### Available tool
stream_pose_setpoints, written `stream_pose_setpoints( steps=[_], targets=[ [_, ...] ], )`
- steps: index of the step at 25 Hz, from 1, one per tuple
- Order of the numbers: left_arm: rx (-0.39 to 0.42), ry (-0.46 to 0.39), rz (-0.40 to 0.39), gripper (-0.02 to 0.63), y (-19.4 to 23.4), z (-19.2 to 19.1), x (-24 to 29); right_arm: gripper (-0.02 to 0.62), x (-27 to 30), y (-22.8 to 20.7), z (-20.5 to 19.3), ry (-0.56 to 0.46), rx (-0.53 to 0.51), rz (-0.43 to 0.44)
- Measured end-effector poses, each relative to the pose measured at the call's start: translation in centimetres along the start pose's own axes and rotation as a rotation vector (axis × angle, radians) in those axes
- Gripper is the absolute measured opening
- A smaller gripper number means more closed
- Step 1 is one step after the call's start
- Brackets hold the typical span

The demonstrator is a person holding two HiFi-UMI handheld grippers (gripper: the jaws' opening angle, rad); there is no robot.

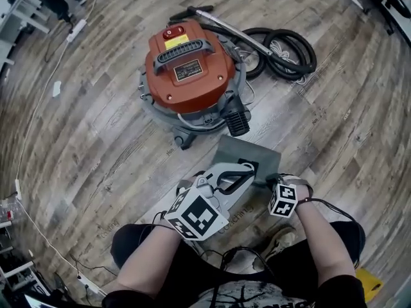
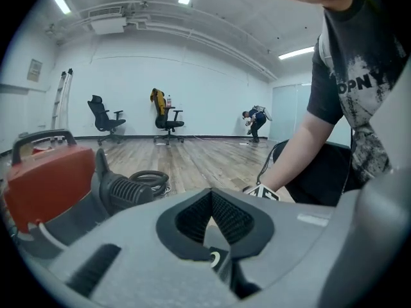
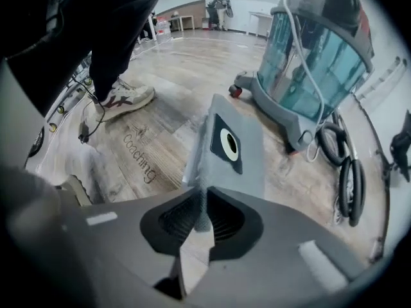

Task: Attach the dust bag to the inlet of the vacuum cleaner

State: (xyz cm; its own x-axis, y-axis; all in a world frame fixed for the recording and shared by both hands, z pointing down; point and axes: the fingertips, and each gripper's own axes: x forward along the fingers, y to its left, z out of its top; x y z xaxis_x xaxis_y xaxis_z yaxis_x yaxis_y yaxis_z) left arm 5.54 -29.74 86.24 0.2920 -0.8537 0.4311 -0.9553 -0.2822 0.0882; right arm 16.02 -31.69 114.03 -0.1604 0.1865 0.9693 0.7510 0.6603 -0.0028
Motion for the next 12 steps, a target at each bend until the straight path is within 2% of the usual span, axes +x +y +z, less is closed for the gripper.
stream_pose_setpoints(
  steps=[4, 8, 10, 12],
  targets=[
    [0.007, 0.044, 0.068, 0.002, 0.4, -0.1, -0.8, 0.037, -5.8, -4.3, 1.6, -0.042, -0.093, -0.055],
    [0.062, 0.192, 0.116, 0.002, -0.1, -1.9, -2.3, 0.037, -11.1, -6.8, 3.2, -0.101, -0.172, -0.101],
    [0.07, 0.236, 0.161, 0.003, -0.1, -2.4, -3.0, 0.037, -13.8, -7.3, 4.0, -0.136, -0.209, -0.104],
    [0.057, 0.283, 0.186, 0.08, -0.8, -3.4, -3.3, 0.037, -16.3, -7.5, 4.9, -0.173, -0.245, -0.101]
  ],
)
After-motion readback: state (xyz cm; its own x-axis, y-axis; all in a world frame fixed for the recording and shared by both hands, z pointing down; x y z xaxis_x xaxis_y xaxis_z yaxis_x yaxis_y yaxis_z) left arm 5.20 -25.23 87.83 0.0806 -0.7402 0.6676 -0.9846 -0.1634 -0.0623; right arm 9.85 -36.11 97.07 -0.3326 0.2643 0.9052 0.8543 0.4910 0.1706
